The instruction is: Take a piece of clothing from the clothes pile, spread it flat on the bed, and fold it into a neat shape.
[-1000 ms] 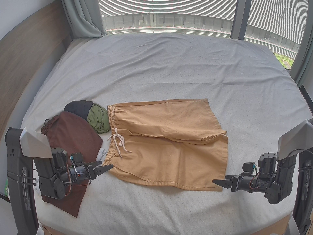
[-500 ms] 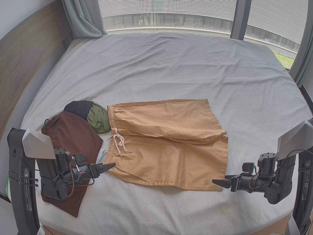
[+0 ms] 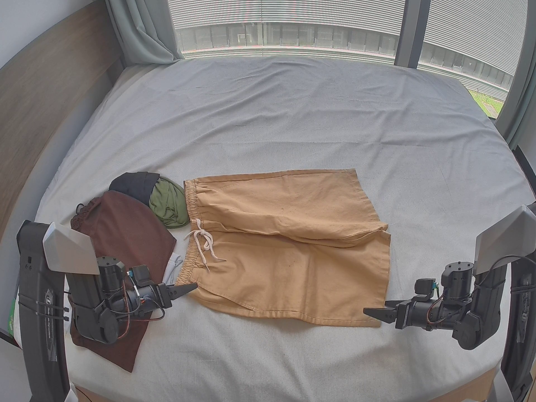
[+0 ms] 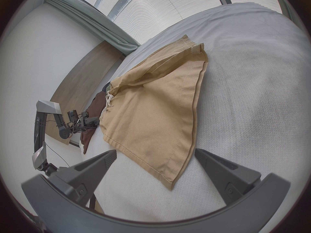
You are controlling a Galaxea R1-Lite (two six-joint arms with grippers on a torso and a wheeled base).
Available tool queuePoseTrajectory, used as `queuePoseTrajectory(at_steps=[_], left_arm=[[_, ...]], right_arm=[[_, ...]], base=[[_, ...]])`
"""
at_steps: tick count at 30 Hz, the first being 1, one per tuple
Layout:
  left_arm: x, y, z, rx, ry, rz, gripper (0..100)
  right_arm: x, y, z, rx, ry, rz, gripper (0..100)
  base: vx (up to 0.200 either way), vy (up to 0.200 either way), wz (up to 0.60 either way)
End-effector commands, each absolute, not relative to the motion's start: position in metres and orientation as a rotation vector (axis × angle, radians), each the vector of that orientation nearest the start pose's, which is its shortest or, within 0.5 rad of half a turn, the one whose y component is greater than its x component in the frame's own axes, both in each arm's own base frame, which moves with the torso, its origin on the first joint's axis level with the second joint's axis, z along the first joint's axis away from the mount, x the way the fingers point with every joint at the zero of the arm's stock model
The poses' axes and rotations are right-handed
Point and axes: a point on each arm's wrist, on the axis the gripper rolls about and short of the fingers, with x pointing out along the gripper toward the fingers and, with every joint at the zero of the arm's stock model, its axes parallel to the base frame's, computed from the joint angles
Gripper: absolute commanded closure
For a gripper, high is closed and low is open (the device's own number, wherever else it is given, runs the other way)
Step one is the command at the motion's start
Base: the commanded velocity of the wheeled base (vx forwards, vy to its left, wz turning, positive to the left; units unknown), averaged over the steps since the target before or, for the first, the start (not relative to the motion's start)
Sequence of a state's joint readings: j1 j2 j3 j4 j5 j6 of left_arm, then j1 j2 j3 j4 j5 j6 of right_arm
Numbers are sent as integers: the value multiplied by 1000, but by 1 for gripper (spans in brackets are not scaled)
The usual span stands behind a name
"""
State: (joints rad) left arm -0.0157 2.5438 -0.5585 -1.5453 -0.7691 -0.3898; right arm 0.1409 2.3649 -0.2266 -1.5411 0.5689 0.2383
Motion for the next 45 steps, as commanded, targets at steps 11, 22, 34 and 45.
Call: queuePoseTrajectory(at_steps=[11,22,34,45], left_arm=[[335,-21,-65,-526,563,-688,100],[336,-20,-63,-541,560,-684,0],[346,-14,-60,-570,533,-659,0],[346,-15,-61,-566,533,-641,100]], right_arm=[[251,48,-39,312,707,666,0],[252,48,-39,312,705,667,0],[252,48,-39,312,707,668,0],[250,49,-39,314,713,674,0]], base=[[0,0,0],[0,0,0],[0,0,0],[0,0,0]])
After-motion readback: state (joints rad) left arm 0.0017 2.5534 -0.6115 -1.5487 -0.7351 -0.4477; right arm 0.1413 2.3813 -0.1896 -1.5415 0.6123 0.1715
